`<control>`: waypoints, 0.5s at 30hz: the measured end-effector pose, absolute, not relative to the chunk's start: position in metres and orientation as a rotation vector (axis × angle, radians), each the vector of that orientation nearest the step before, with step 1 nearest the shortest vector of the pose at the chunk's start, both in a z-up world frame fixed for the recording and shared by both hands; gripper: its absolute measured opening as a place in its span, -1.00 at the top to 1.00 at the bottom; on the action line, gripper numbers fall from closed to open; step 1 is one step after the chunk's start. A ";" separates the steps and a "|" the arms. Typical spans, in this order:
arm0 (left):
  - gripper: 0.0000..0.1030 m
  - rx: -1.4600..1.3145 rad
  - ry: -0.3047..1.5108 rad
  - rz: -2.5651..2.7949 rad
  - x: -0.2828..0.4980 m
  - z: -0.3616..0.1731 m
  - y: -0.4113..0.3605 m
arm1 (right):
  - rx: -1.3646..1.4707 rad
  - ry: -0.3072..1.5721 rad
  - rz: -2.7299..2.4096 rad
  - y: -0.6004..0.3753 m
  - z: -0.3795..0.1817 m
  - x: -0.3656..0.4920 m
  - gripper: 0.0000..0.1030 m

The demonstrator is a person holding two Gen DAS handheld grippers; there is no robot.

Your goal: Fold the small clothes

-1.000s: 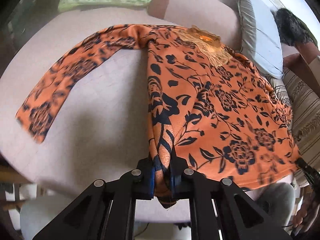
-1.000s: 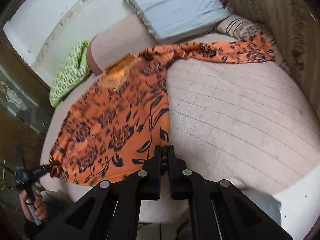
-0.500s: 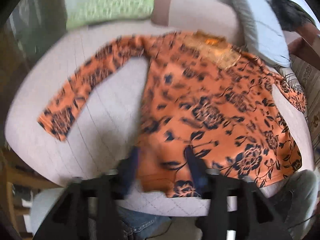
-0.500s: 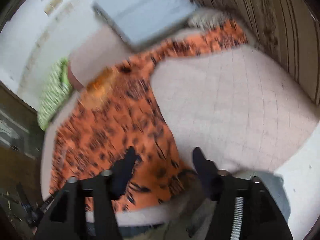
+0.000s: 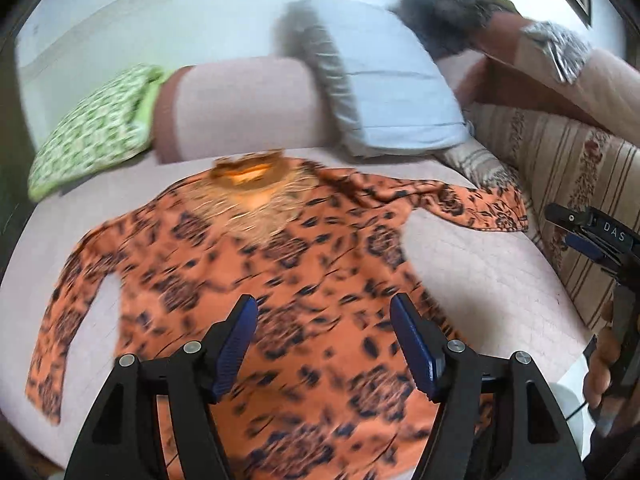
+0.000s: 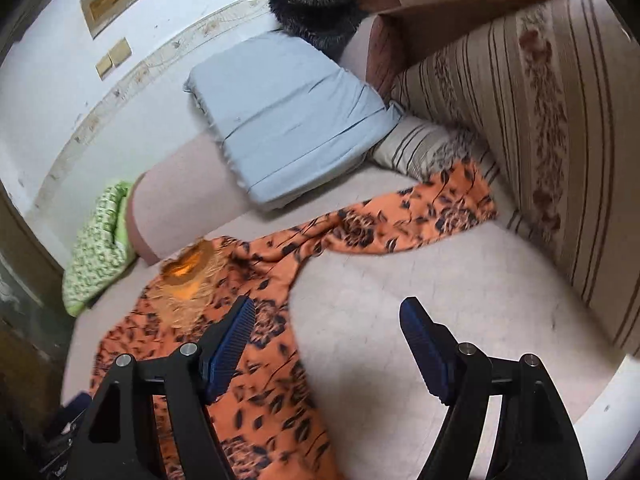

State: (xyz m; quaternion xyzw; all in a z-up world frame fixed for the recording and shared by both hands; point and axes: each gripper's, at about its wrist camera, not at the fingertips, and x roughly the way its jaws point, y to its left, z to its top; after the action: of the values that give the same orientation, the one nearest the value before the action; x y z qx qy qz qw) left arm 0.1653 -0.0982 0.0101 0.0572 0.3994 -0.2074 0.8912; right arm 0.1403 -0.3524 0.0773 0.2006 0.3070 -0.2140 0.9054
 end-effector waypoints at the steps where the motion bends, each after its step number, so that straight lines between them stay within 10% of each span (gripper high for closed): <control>1: -0.33 0.132 0.830 -0.436 0.173 0.008 -0.114 | 0.402 0.632 -0.449 -0.356 0.077 0.144 -0.49; 15: -0.33 0.161 0.882 -0.457 0.245 -0.022 -0.211 | 0.373 0.688 -0.437 -0.398 0.057 0.181 -0.49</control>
State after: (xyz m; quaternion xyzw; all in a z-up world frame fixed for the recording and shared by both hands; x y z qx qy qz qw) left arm 0.2449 -0.2110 -0.0224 0.0773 0.4228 -0.2192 0.8759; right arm 0.1805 -0.3984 0.0567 0.1801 0.3327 -0.2112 0.9012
